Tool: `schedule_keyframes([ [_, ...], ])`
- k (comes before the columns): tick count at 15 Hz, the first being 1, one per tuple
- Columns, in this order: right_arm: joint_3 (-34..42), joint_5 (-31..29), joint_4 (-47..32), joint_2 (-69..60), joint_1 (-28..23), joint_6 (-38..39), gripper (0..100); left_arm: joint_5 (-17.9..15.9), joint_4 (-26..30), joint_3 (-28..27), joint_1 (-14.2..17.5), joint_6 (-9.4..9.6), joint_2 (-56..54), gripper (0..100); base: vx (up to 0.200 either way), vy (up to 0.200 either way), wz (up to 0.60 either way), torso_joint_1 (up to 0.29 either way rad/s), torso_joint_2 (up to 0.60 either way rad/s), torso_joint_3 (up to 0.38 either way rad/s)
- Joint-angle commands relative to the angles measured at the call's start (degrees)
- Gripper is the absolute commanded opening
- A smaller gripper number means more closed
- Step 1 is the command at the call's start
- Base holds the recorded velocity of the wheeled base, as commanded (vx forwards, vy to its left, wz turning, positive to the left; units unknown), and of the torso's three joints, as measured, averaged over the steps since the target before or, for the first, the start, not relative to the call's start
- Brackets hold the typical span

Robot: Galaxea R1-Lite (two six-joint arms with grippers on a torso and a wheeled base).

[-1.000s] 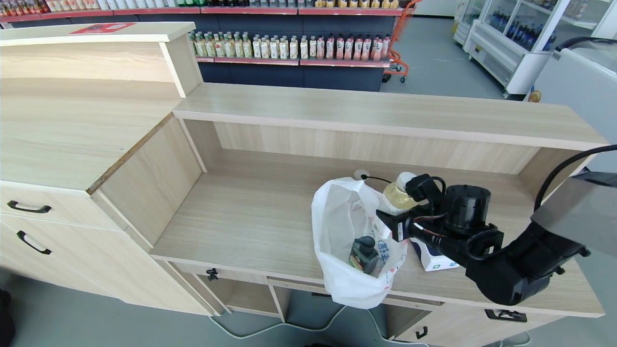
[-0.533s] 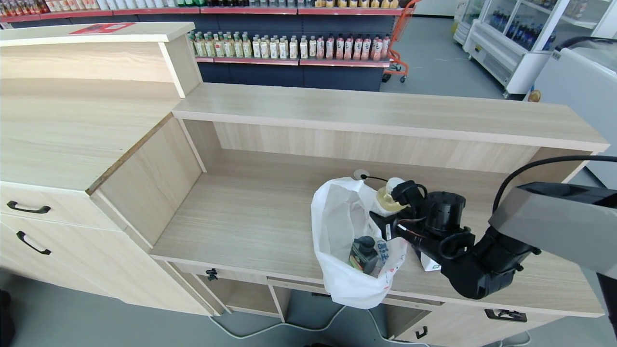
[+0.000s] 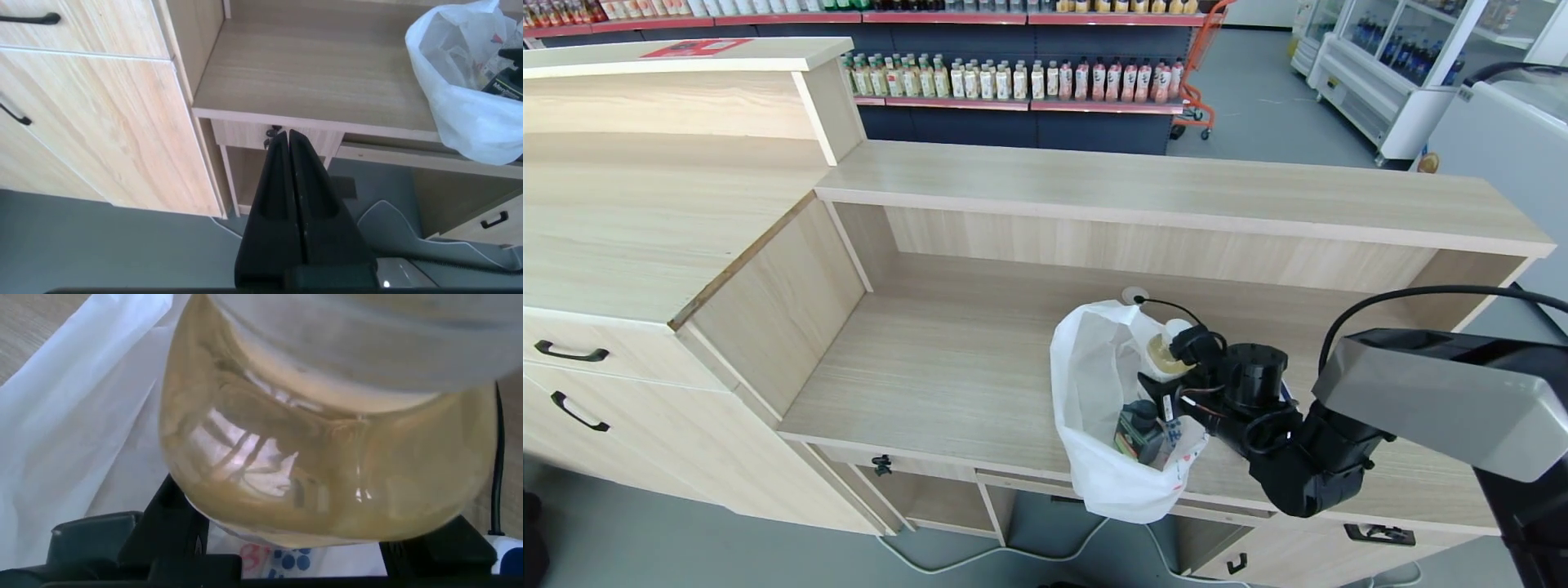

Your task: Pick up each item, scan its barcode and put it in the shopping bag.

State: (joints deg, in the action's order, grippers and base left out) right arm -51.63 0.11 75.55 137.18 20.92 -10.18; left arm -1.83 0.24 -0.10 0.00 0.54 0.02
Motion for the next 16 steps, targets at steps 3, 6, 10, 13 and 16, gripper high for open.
schedule_keyframes([
  [3,0.74,0.07,2.68,2.48,0.09,-1.25,0,-0.02,-0.07,0.01,0.00,-0.01,-0.02,0,0.000,0.000,0.00,0.000,0.00,0.000],
  [6,0.83,-0.02,5.40,4.41,0.09,-1.33,0,-0.02,0.02,-0.08,0.00,-0.01,-0.02,0,0.000,0.000,0.00,0.000,0.00,0.000],
  [10,2.14,-0.02,7.25,5.20,-0.35,-1.33,0,-0.02,0.02,0.01,0.00,0.08,-0.02,0,0.000,0.000,0.00,0.000,0.00,0.000],
  [13,1.79,0.07,7.34,4.50,-0.79,-1.33,100,-0.02,0.02,0.01,0.00,-0.01,-0.02,0,0.000,0.000,0.00,0.000,0.00,0.000],
  [16,1.88,0.24,7.25,2.92,-1.50,-1.25,100,-0.02,0.02,0.01,0.00,-0.01,0.06,0,0.000,0.000,0.00,0.000,0.00,0.000],
])
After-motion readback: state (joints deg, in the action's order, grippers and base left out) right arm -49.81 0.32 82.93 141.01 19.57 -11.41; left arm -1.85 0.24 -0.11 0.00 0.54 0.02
